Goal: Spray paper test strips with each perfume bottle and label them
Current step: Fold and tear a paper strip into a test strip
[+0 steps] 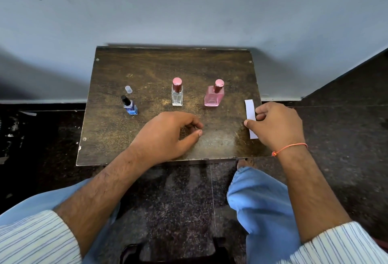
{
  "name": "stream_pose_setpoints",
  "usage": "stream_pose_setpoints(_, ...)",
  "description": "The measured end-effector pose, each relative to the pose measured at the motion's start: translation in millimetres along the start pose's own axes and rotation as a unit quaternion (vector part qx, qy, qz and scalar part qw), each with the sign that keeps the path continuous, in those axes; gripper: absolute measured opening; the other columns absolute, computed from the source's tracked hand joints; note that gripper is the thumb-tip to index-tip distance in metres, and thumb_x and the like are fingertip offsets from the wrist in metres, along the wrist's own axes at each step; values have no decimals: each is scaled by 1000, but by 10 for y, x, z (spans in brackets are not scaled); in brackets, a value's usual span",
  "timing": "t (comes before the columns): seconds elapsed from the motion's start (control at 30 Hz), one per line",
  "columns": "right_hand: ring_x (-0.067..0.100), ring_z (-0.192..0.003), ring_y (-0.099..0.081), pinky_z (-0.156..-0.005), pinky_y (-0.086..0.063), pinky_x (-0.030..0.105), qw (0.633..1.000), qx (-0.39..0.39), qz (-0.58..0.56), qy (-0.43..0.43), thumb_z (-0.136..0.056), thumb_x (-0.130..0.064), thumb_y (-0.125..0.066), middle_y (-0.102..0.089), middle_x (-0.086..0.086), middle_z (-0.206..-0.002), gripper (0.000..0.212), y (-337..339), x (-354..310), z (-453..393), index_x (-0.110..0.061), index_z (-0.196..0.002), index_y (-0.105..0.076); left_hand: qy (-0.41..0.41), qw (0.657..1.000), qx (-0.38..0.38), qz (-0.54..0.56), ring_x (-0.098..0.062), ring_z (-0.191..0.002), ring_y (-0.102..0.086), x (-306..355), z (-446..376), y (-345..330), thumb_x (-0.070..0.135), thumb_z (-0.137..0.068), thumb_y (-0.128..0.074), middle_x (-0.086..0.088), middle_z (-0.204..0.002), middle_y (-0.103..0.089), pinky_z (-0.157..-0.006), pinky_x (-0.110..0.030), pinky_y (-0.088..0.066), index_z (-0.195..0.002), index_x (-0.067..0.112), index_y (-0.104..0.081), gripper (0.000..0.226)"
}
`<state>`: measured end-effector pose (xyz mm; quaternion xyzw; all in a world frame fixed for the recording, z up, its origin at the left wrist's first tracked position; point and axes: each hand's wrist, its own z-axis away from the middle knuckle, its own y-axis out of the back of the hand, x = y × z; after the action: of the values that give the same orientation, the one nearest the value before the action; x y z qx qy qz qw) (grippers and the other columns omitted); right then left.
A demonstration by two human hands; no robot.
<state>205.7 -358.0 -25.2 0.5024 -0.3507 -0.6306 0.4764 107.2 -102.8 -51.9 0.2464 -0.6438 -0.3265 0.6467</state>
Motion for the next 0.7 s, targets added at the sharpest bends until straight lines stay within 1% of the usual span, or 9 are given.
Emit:
stream_pose_setpoints(0.07,25,-106,-73,-95,-55,38,1000,-14,-12,-10,-89,-35,-87,-81,-1,-106,28,-20,0,-15,-20,-112,-79,1,1000,-3,-4,25,-78,-55,-18,13,16,43,-99,-71,24,-100,-74,-64,-8,-38,-116,36,-76,19)
stream_pose_setpoints(0.1,24,-104,-73,-95,-56,38,999,-20,-24,-17,-88,-33,-88,-81,-1,-104,25,-27,-4,-20,-20,-109,-79,3,1000,-4,-6,24,-79,-57,-27,20,28,44,-99,-71,24,-101,-75,-65,-9,-42,-117,37,-76,20)
stream_pose_setpoints(0.2,25,-100,-75,-97,-58,41,997,-41,-63,-37,-85,-28,-91,-81,1,-98,21,-38,-3,-42,-22,-102,-80,11,1000,-5,-6,16,-85,-63,-73,49,74,46,-99,-69,25,-103,-75,-74,-18,-56,-117,38,-76,21)
stream_pose_setpoints(0.27,26,-99,-76,-97,-59,44,994,-55,-78,-45,-83,-26,-92,-82,3,-98,17,-43,0,-62,-25,-93,-79,18,1000,-7,-8,13,-88,-65,-99,74,105,46,-99,-69,24,-103,-75,-78,-22,-59,-118,37,-76,22)
stream_pose_setpoints(0.3,27,-98,-76,-97,-60,46,993,-62,-84,-47,-81,-26,-93,-82,3,-99,17,-48,-17,-67,-28,-87,-77,21,1000,-6,-9,12,-89,-66,-118,91,126,46,-99,-69,24,-103,-75,-78,-23,-60,-118,37,-76,22)
stream_pose_setpoints(0.37,28,-95,-78,-96,-62,49,991,-75,-101,-50,-79,-27,-95,-82,2,-97,25,-64,-48,-78,-33,-75,-72,23,1000,-2,-11,10,-89,-67,-149,112,154,46,-99,-69,24,-103,-75,-79,-25,-61,-119,37,-76,23)
stream_pose_setpoints(0.43,27,-91,-78,-94,-64,50,989,-87,-108,-52,-76,-27,-96,-82,0,-93,27,-88,-80,-88,-34,-69,-71,27,1000,-2,-8,9,-90,-67,-165,126,178,46,-99,-69,24,-104,-75,-80,-26,-62,-119,37,-76,24)
stream_pose_setpoints(0.57,23,-84,-78,-89,-65,50,985,-120,-112,-49,-74,-27,-96,-80,-4,-79,21,-137,-132,-97,-29,-66,-77,31,1000,-1,-4,10,-91,-68,-187,140,198,44,-99,-70,23,-103,-76,-81,-23,-60,-119,37,-76,22)
stream_pose_setpoints(0.7,19,-80,-78,-86,-66,49,981,-161,-103,-18,-74,-25,-97,-79,-5,-78,18,-207,-236,-32,-26,-73,-79,34,999,-2,-11,20,-81,-60,-211,137,186,45,-99,-71,25,-101,-75,-71,-14,-51,-118,38,-76,22)
